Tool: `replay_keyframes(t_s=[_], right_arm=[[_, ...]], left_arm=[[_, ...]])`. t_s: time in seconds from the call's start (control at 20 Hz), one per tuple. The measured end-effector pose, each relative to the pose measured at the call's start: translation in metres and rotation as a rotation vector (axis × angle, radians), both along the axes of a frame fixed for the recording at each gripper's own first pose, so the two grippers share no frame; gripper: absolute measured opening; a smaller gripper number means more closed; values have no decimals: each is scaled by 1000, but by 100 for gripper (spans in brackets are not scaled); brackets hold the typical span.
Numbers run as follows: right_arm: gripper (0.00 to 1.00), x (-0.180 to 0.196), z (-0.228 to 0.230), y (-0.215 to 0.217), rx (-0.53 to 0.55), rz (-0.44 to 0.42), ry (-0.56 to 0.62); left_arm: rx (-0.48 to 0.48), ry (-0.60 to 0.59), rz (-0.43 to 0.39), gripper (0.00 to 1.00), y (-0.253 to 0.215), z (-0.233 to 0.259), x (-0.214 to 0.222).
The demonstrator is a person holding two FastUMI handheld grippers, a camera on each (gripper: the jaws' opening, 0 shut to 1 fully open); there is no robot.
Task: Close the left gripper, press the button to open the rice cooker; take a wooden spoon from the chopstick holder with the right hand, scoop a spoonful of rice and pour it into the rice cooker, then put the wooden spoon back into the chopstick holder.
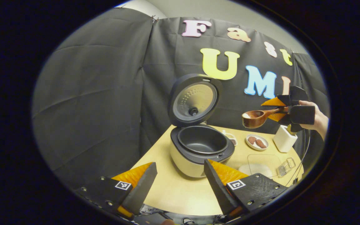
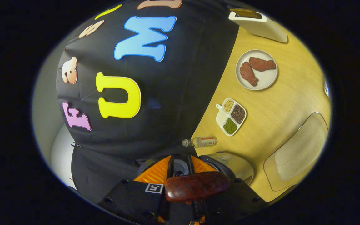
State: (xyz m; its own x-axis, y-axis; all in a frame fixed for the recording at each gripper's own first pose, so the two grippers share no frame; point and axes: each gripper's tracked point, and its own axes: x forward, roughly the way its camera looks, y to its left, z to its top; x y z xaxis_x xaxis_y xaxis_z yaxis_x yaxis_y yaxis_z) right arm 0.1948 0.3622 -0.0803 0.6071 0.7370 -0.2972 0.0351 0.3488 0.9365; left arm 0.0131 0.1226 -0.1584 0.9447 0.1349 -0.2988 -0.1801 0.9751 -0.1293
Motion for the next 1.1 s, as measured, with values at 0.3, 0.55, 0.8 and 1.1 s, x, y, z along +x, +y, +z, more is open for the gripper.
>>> replay_keyframes(t_s=[0.3,0.55,0.8,1.1], right_arm=[[24,5,-20,76,-57,107,-14],[24,9,-59,111,-215,197,-107],[24,10,-85,129,-398,272,-230],[24,12,-92,134,-658,413,-469]], left_arm=[[-18,26,63,94,28,-11,-4],[-22,51,105,94,45,-19,-9],[-26,79,124,95,50,-27,-16],[-41,101,119,94,43,-35,-16]])
